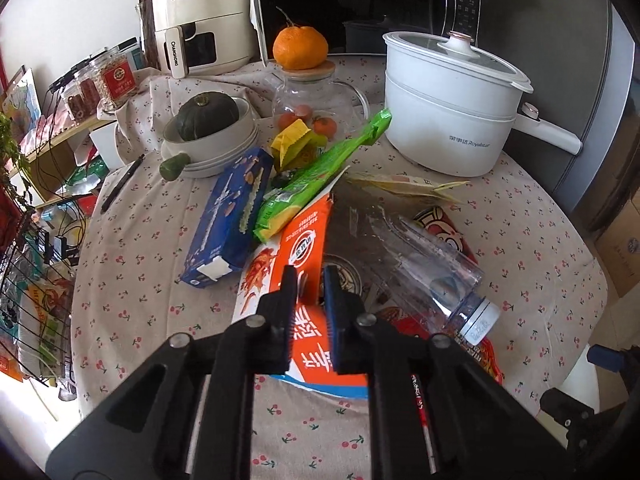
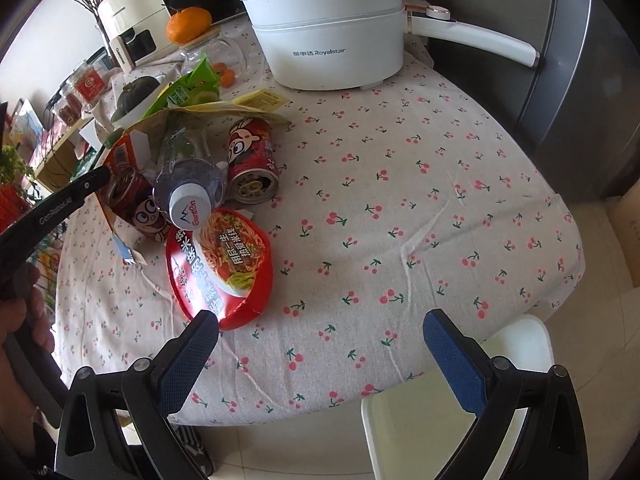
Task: Collect trash
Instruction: 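Grasp the orange-white paper bag with the left tool while the right grasps the red noodle bowl, then carry both to the white bin, left releases the paper bag while right releases the bowl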
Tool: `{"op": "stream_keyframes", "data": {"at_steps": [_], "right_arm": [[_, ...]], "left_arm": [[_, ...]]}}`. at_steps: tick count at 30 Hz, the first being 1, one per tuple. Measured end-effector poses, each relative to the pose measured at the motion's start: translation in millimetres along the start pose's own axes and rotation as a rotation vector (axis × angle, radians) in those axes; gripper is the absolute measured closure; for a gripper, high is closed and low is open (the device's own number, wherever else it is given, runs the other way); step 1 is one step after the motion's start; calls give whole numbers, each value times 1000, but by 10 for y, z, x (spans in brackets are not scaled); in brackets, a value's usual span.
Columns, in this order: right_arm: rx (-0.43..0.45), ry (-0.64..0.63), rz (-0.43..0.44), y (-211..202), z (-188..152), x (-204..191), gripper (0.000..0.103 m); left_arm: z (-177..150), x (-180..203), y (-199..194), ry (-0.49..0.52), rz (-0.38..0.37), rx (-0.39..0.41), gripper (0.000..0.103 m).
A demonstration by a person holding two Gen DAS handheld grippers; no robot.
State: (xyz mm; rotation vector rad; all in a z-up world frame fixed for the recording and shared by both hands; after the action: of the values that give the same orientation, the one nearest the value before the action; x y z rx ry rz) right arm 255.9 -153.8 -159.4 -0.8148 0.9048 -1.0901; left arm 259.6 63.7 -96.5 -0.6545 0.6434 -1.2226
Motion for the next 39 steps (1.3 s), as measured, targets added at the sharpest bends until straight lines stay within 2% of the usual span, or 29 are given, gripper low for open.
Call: {"op": "stream_keyframes", "data": {"at_steps": [4,9,11,14,15,16,18,20,21,23,30,33,39], "right_arm": [[-39,55,51,190,-14,-53,0],[-74,163,185,419,-48,-167,0],[-76,232,245,493,-55,-183,4],[-77,336,330,599,-59,-185,16],[-78,364,352,639,-64,-183,23],[-79,389,369,678,-76,-184,30],[-63,425,395,731,-83,-194,37],[-38,448,428,731,-57,-203,51],[-34,462,454,735,-51,-214,63],[-23,487,482,711,-50,-215,68],[15,428,528,383,-11,-324,85],[29,386,518,198,-34,-353,87],[48,368,522,-55,-117,-256,87]], "left_arm": [[-54,-255,-107,1,-11,7,94],[-203,-680,-122,-63,-43,-40,96],[-282,-841,-95,-106,-66,-69,97],[-390,-1030,-46,-163,-104,-108,97],[-421,-1073,-30,-175,-115,-119,97],[-450,-1105,-18,-186,-126,-129,97],[-511,-1161,-9,-208,-152,-146,97],[-557,-1204,-27,-230,-181,-157,97],[-565,-1215,-38,-240,-195,-160,97],[-585,-1258,-88,-266,-233,-161,97],[-615,-1370,-283,-341,-340,-153,98],[-657,-1364,-337,-351,-396,-165,98],[-700,-1204,-541,-291,-461,-150,98]]}}
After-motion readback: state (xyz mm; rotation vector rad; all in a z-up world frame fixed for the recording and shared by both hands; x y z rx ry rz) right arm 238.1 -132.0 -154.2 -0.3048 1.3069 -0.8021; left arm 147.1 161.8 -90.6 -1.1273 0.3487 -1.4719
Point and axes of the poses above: each gripper's, at about its wrist camera, not at the fingertips, and y roughly the way its jaws point, x to its right, z to its top, the point moved 7 cm from there along y, roughly the way its jaws point, and after that the axes turned 4 degrees about z, right-handed, at the moved point
